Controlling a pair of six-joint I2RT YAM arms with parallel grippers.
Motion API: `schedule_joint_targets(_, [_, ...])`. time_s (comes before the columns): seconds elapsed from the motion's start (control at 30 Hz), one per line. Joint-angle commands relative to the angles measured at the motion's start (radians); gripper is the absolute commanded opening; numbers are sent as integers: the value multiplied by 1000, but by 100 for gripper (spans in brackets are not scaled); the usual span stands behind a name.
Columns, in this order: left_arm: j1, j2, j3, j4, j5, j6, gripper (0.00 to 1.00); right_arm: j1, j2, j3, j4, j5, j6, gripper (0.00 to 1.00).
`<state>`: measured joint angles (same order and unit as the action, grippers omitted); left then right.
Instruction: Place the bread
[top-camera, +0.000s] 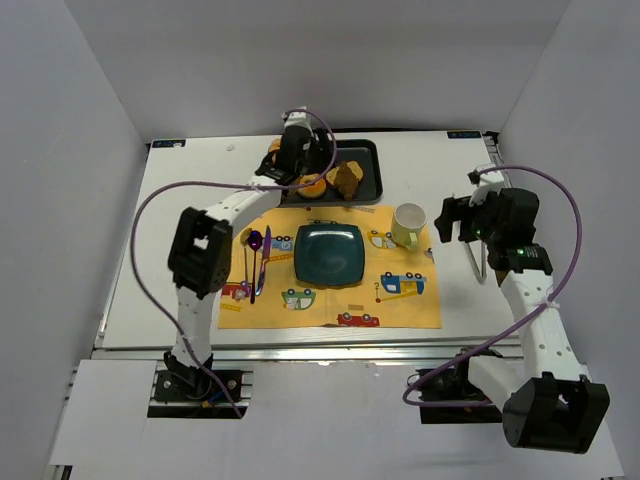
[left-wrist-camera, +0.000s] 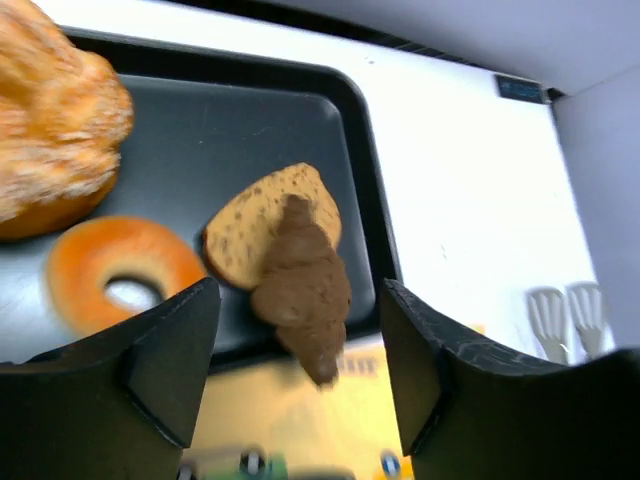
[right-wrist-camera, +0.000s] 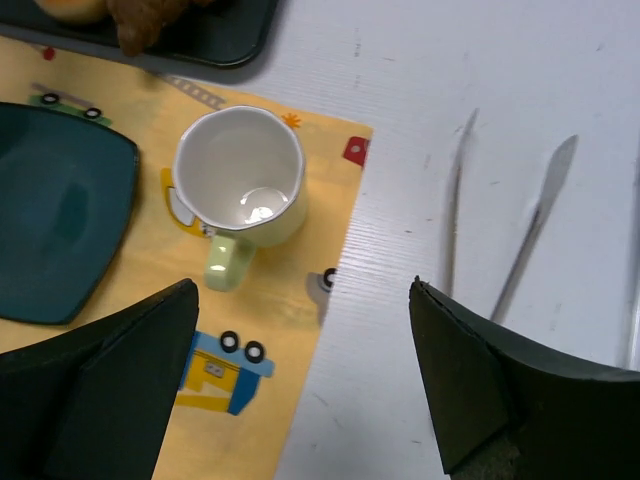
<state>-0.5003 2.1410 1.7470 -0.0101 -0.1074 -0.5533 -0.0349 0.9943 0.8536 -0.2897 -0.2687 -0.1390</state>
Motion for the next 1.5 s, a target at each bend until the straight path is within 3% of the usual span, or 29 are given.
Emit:
schedule_joint_targets(0.0, [-3,-336,-124,56,-12,33,69,-39,-25,10,18,-18,-162,89])
schedule_joint_targets(0.07, [0,-419,-254,49,-37,52,32,-97,-22,-10,-38,-174,-342,82])
schedule_joint_targets(0.13, [2,-543,-340,33,-57,73,2,-132,33,1,-70,-248,-356,72])
schedule_joint_targets(0.17, [2,-590,-442,30,-72,75,0,-167,55,27,-81,-259,-341,51])
schedule_joint_targets(0.23, [2,-735,-551,35,-90,69,0,-210,119,44,-83,-306,-321,24])
schedule_joint_targets(0.27, [2,-786,-657,30,-100,63,0,-256,142,71,-92,-322,-314,0])
schedule_joint_targets(0.4, [5,-1031,-881,-20,-196,18,0,-322,298,180,-205,-353,-277,3])
schedule_joint_targets(0.43, [5,-1078,-920,-51,-216,7,0,-324,370,202,-224,-289,-268,24])
schedule_joint_targets(0.47, [5,-1166,-957,-65,-230,-2,0,-323,406,223,-248,-259,-264,62])
schedule_joint_targets(0.5, [6,-1208,-1031,-76,-248,-31,0,-323,462,258,-281,-188,-267,81])
schedule_joint_targets(0.53, [6,-1246,-1066,-97,-256,-48,0,-324,481,265,-279,-149,-255,89])
schedule_joint_targets(0.57, [6,-1312,-1096,-108,-259,-65,2,-324,489,265,-269,-111,-254,89])
schedule_joint_targets(0.6, [6,-1340,-1145,-119,-262,-98,23,-323,488,248,-232,-75,-254,89])
schedule_joint_targets(0.7, [6,-1412,-1195,-175,-275,-144,74,-316,477,204,-145,66,-267,89])
schedule_joint_targets(0.73, [6,-1421,-1201,-198,-285,-148,78,-312,484,202,-138,83,-269,89])
schedule_joint_targets(0.93, [6,-1431,-1215,-212,-302,-139,82,-277,609,208,-102,89,-343,89])
schedule_joint_targets(1.27, [6,-1431,-1210,-220,-307,-131,82,-244,808,269,-17,128,-297,83])
schedule_joint_targets(1.37, [6,-1437,-1219,-220,-307,-140,82,-231,842,266,10,126,-292,76])
schedule_joint_targets(1.43, [6,-1437,-1221,-222,-311,-143,82,-220,863,256,41,122,-289,63])
schedule_joint_targets(1.47, [6,-1435,-1221,-222,-311,-143,82,-220,868,252,47,117,-289,63])
